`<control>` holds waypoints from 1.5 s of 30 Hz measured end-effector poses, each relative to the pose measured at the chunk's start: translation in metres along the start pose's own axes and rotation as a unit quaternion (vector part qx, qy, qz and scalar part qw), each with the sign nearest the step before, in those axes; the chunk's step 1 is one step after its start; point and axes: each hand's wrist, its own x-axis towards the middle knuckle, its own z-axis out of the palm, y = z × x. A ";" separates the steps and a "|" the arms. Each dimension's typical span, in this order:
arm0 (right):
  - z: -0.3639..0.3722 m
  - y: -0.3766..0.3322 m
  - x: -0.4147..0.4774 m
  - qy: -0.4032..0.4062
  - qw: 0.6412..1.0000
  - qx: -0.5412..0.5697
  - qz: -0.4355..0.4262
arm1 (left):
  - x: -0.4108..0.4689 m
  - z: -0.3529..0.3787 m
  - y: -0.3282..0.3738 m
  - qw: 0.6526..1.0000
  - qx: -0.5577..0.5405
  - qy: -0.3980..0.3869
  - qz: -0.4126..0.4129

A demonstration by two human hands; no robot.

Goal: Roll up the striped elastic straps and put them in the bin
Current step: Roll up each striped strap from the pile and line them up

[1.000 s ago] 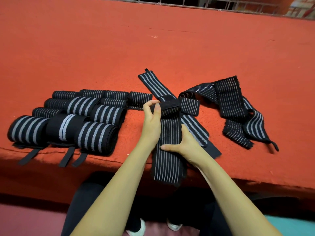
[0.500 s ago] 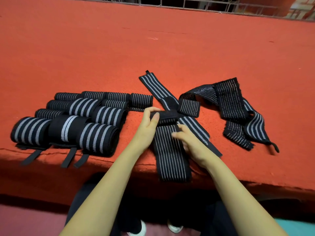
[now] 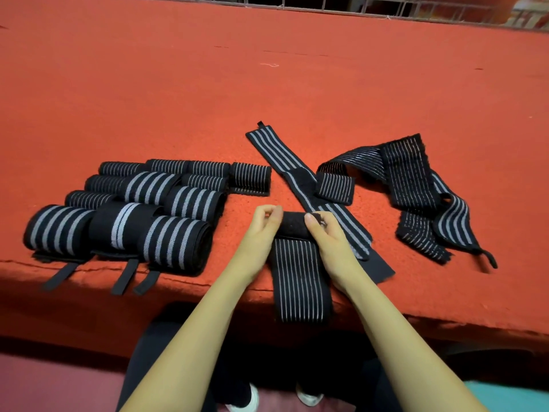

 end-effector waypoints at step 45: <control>-0.002 0.003 -0.002 -0.005 1.000 0.028 0.009 | -0.010 -0.001 -0.004 0.996 0.064 -0.031 0.062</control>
